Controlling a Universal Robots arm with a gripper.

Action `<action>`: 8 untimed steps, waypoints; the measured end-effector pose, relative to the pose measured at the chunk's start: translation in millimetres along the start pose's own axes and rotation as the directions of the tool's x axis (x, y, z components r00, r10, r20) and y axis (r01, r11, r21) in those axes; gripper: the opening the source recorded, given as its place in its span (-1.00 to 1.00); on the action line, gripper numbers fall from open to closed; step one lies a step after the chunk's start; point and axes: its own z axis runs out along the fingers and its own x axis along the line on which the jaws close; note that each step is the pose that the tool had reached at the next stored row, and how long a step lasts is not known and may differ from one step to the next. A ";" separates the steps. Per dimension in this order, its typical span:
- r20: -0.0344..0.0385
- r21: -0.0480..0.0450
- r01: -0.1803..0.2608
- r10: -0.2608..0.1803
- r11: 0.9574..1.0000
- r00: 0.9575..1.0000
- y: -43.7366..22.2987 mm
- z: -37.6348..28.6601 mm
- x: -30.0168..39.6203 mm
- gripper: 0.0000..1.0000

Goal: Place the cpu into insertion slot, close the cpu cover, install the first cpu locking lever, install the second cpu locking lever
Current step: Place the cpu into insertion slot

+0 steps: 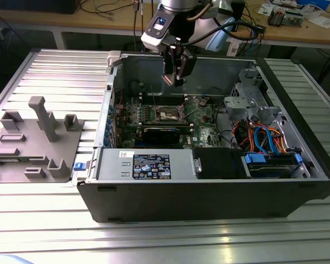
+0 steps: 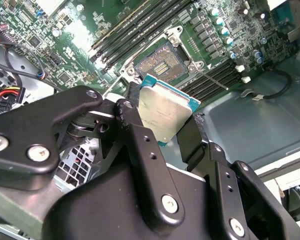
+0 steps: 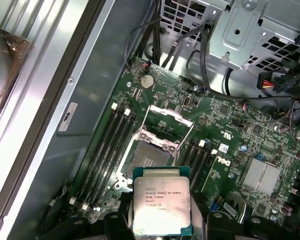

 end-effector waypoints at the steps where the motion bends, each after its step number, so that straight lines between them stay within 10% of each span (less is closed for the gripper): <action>1: 0.000 0.000 -0.003 0.003 1.000 1.000 0.0 0.0 0.0 0.08; 8: 0.001 0.000 -0.013 0.013 1.000 1.000 0.0 0.1 0.0 0.08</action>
